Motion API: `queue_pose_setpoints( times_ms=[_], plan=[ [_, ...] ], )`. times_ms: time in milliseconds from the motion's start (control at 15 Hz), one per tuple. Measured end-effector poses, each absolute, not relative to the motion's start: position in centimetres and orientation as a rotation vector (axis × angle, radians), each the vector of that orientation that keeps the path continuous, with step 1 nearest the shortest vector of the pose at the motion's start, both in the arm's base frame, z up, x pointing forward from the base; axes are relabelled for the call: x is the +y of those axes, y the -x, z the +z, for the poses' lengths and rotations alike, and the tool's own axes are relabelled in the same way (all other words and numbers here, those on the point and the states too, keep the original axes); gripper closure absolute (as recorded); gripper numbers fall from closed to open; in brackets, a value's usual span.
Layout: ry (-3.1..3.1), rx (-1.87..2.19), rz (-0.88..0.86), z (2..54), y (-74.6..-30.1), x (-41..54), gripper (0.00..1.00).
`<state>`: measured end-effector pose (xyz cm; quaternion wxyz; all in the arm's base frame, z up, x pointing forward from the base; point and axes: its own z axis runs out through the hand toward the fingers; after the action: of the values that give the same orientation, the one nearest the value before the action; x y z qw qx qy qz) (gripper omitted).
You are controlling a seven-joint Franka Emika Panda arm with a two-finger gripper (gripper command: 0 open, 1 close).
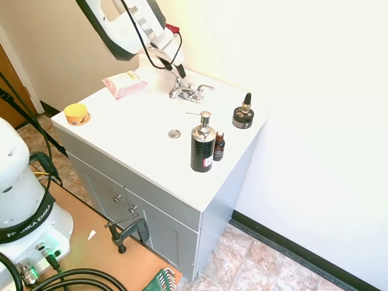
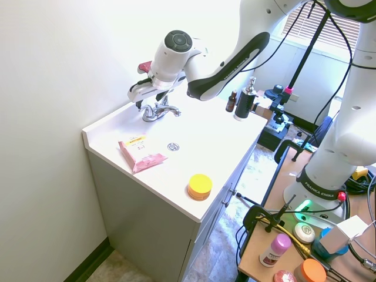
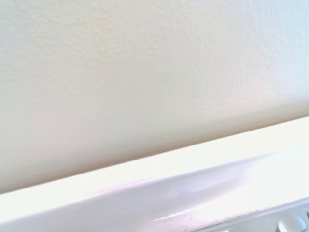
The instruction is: Turn on the hot water
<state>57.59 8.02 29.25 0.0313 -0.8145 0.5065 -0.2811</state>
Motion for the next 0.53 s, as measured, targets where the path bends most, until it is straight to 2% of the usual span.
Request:
queue_pose_setpoints(
  times_ms=[267, 533],
  plan=[
    [2.644, 1.604, -0.748, 28.6, -57.4, 7.7, 0.00],
    [2.776, 1.609, -0.737, 29.4, -56.4, 6.2, 0.00]
  ],
)
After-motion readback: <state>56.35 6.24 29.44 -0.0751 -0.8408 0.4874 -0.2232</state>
